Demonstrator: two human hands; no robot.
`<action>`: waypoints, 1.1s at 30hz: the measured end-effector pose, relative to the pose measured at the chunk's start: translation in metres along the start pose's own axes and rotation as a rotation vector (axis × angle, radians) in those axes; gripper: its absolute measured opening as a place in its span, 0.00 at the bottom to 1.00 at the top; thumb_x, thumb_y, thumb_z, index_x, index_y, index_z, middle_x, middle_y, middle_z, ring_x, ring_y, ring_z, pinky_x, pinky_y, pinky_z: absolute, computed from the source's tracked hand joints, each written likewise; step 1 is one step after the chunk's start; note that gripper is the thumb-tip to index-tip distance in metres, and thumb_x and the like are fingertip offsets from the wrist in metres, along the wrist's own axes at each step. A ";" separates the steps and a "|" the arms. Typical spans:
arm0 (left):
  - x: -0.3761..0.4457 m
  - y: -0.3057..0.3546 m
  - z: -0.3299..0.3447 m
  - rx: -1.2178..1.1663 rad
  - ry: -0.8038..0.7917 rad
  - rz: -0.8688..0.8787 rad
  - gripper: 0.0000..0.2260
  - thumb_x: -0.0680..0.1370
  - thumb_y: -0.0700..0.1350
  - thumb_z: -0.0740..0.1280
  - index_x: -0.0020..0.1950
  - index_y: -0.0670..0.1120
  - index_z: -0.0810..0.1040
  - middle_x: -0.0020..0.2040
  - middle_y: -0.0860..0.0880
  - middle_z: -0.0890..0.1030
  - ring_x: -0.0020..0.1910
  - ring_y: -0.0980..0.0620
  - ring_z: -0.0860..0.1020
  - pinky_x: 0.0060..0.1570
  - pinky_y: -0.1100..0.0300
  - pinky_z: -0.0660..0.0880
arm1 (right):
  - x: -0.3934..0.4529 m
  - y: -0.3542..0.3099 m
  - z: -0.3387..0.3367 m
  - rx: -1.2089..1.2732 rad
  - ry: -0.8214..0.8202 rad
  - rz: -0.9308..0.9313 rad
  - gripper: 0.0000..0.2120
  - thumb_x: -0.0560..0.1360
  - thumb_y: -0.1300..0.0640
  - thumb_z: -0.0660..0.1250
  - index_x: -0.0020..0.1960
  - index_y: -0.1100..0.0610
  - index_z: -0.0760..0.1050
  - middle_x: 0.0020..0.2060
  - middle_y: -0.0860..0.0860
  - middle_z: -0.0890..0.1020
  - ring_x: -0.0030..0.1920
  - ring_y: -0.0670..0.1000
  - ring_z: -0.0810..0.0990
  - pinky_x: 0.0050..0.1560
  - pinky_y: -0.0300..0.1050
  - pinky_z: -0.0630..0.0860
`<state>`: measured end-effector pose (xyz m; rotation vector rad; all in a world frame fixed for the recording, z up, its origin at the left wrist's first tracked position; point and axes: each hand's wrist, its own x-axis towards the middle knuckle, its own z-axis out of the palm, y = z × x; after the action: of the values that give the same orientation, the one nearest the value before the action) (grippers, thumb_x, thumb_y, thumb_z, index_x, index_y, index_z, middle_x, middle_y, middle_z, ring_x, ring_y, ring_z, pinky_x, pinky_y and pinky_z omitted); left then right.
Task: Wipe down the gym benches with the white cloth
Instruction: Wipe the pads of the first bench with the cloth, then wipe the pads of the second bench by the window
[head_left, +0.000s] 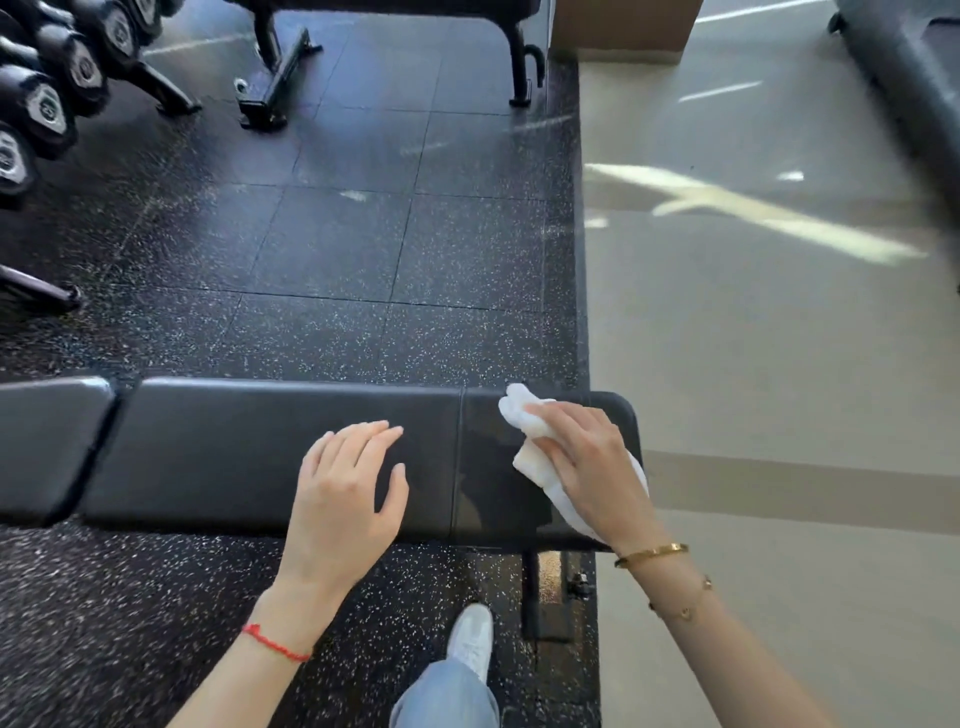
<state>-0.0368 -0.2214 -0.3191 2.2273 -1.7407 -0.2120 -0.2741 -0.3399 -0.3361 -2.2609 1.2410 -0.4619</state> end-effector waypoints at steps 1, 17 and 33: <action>0.002 0.009 -0.023 -0.005 -0.004 -0.002 0.19 0.78 0.50 0.58 0.64 0.45 0.79 0.63 0.49 0.80 0.64 0.49 0.77 0.70 0.47 0.68 | -0.001 -0.014 -0.023 0.008 0.010 0.006 0.16 0.79 0.61 0.66 0.66 0.52 0.76 0.62 0.47 0.79 0.59 0.54 0.76 0.61 0.55 0.73; 0.073 0.152 -0.208 -0.072 0.030 0.057 0.18 0.77 0.48 0.62 0.65 0.45 0.78 0.63 0.47 0.80 0.64 0.47 0.77 0.67 0.47 0.71 | -0.020 -0.055 -0.269 0.062 0.178 0.084 0.19 0.79 0.60 0.66 0.68 0.51 0.75 0.62 0.49 0.79 0.58 0.54 0.76 0.62 0.53 0.72; 0.212 0.410 -0.137 -0.185 0.220 -0.076 0.13 0.79 0.43 0.66 0.64 0.44 0.79 0.61 0.47 0.81 0.61 0.47 0.78 0.64 0.47 0.74 | 0.063 0.155 -0.479 0.072 0.098 -0.027 0.17 0.79 0.60 0.67 0.68 0.51 0.75 0.62 0.48 0.79 0.59 0.55 0.76 0.61 0.56 0.72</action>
<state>-0.3188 -0.4945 -0.0411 2.0985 -1.4625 -0.1329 -0.5952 -0.5943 -0.0362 -2.2199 1.2231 -0.6244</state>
